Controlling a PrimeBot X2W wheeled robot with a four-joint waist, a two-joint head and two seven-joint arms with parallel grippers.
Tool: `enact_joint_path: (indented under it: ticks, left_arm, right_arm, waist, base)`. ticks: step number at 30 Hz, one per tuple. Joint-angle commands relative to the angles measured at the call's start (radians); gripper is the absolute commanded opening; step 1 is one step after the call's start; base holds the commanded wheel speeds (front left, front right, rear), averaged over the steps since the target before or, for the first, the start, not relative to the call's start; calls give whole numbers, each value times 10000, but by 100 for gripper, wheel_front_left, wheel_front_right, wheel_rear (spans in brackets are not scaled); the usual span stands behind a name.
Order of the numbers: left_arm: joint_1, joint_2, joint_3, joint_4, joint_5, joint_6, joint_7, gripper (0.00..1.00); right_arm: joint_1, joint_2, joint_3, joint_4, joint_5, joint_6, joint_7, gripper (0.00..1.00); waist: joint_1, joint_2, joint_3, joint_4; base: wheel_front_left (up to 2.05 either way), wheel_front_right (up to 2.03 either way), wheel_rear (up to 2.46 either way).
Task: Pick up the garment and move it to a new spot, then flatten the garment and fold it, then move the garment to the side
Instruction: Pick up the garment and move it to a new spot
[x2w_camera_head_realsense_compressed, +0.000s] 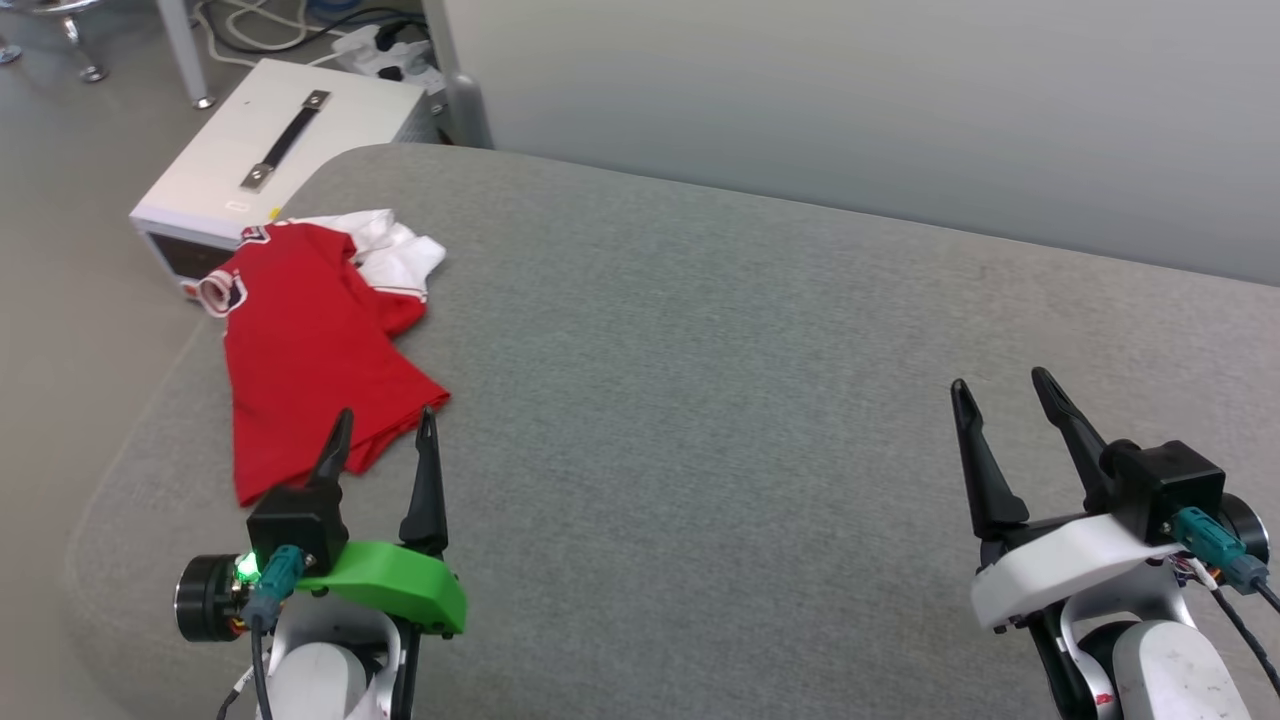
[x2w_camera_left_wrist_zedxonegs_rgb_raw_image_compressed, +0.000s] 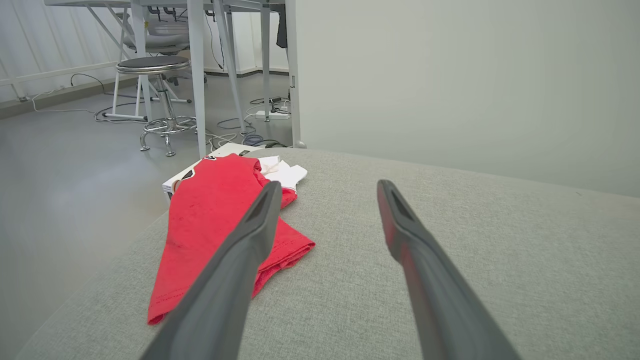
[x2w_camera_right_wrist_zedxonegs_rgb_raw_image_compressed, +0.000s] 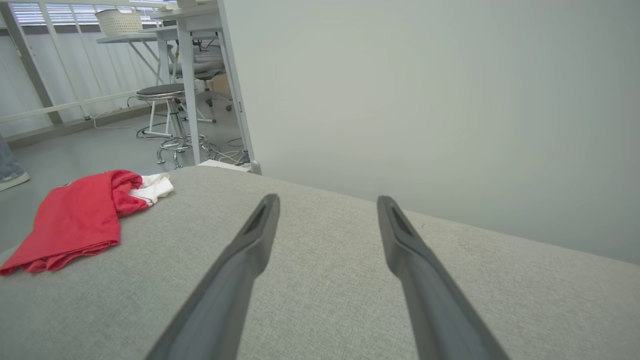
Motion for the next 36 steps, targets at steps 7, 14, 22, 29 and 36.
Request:
enact_joint_path:
  ticks: [7, 14, 22, 29, 36]
  left_arm:
    - [-230, -46, 245, 96, -141, -93, -223, 100]
    - [-225, -49, 505, 133, -187, -128, -369, 100]
    - [-230, -53, 768, 152, -204, -211, -534, 100]
    - [-311, -56, 850, 245, -212, -256, -682, 100]
    - [-397, -59, 898, 324, -203, -293, -770, 100]
  right_arm:
    - [-343, -183, 438, -97, -81, -12, -31, 100]
    - [-487, -305, 776, -238, -80, -13, -38, 100]
    - [-548, -330, 1038, -360, -106, -14, -60, 100]
    - [-633, -369, 1158, -428, -10, -15, -82, 100]
    - [-670, -360, 1181, -433, 73, -15, -124, 100]
  waist:
    - [0, 0, 99, 998]
    - [0, 0, 148, 1642]
    - [0, 0, 166, 2188]
    - [0, 0, 202, 2518]
    - [0, 0, 188, 2670]
  base:
    - [0, 0, 0]
    - [0, 0, 0]
    - [0, 0, 0]
    - [0, 0, 0]
    - [0, 0, 0]
